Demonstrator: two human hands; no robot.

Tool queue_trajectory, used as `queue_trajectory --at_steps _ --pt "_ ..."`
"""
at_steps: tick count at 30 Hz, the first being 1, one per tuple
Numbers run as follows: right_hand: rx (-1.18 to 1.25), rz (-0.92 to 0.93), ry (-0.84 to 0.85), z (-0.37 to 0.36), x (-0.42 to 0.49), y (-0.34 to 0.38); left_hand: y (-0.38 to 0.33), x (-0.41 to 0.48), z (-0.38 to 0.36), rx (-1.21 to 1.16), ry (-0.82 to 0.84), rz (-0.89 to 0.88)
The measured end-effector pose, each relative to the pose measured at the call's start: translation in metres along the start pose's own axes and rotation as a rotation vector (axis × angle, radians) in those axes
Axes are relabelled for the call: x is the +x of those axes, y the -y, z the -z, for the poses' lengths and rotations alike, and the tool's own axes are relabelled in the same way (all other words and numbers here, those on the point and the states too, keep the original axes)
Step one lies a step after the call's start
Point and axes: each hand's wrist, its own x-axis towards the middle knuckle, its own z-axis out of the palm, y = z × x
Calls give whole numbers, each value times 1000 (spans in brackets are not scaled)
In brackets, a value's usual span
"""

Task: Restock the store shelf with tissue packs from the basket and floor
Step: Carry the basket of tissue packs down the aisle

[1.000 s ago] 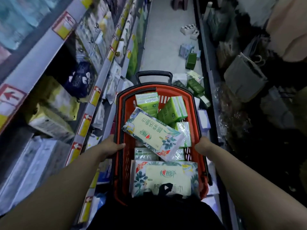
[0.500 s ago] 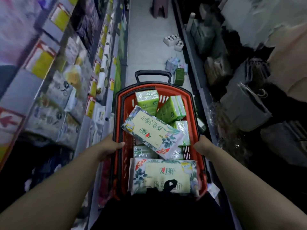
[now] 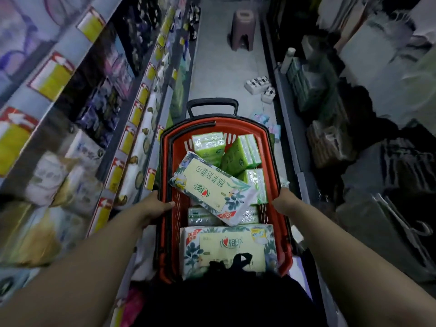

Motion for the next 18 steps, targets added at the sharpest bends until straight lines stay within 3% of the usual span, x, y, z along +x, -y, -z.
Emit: queue_trajectory --at_steps 10,18 --pt "-79 5 69 77 164 115 -153 114 19 56 -110 -33" --pt "15 -78 42 105 291 237 -286 257 89 115 5 -87"
